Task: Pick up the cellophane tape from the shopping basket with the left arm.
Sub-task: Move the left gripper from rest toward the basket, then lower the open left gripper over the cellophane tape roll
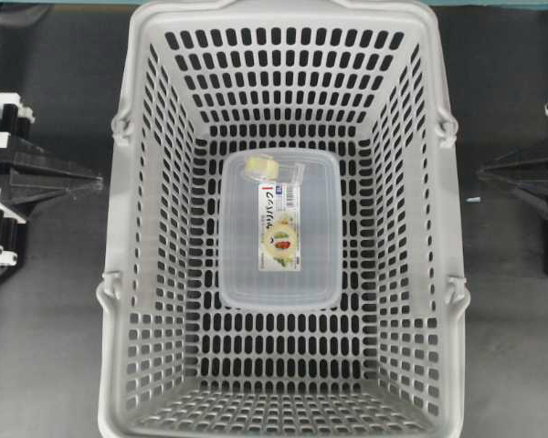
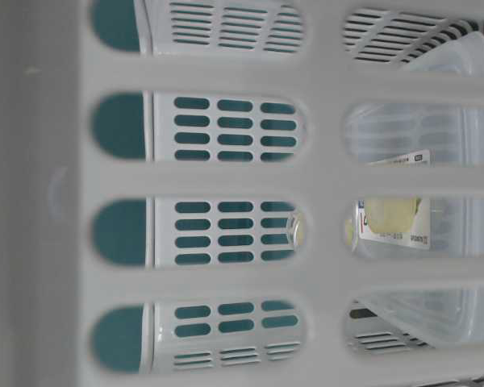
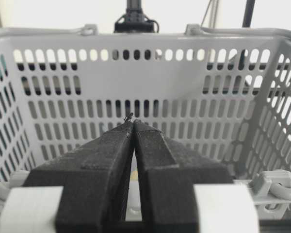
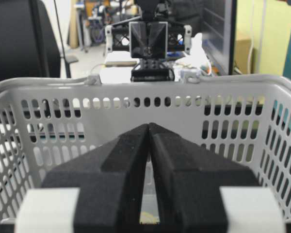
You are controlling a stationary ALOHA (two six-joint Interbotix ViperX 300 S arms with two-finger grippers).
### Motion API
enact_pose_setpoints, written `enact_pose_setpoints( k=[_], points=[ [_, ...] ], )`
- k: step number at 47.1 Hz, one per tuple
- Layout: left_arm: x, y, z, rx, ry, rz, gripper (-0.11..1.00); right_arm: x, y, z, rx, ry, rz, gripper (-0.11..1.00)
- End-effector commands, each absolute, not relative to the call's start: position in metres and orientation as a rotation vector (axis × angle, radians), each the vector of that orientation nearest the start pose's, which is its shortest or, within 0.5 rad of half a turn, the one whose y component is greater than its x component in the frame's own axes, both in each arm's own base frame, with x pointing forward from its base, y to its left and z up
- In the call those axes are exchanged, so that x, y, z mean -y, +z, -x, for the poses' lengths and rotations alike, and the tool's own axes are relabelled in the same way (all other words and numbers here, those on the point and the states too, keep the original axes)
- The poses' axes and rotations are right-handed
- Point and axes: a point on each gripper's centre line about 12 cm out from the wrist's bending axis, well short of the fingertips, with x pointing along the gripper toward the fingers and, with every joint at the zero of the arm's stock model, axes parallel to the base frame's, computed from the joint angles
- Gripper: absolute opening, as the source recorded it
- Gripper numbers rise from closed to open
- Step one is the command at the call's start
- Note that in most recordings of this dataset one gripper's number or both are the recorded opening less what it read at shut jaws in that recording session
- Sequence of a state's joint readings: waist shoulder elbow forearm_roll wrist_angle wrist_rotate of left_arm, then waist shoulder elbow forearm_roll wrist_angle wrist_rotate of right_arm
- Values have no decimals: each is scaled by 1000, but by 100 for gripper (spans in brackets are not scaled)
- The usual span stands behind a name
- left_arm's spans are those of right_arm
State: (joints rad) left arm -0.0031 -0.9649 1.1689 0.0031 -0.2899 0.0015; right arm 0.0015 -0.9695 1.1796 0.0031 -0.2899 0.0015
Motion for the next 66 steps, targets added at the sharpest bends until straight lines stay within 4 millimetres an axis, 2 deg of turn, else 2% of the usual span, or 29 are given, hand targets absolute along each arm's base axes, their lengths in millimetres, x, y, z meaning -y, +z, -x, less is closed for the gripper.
enact_pose_setpoints(
  k=[1,4,7,18,25,33,37,40,48,51,54,66],
  points=[
    [2,296,-202,46,-13,-7,6,0,296,-200,83,0,-6,1],
    [1,301,-203,18,-10,21,1,0,293,-200,64,0,-9,5],
    [0,309,-205,-9,-3,37,0,0,291,-200,43,0,-9,0],
    [-1,340,-217,-139,10,44,0,0,291,-196,28,0,-9,0],
    [-2,358,-236,-236,18,43,0,1,290,-196,6,-4,-11,0],
    [-3,361,-265,-398,29,36,0,1,288,-195,-14,-4,-29,1],
    [-3,358,-279,-472,32,35,0,1,288,-195,-14,-5,-43,8],
    [-3,355,-288,-516,34,35,0,1,288,-195,-15,-5,-47,20],
    [-2,352,-315,-585,35,35,0,1,284,-195,-74,-6,-51,65],
    [-1,351,-324,-608,33,34,0,1,283,-195,-93,-6,-49,77],
    [-3,349,-332,-642,38,35,0,1,282,-194,-106,-6,-49,80],
    [-4,332,-368,-813,49,32,1,1,284,-193,-97,-6,-48,77]
  ],
)
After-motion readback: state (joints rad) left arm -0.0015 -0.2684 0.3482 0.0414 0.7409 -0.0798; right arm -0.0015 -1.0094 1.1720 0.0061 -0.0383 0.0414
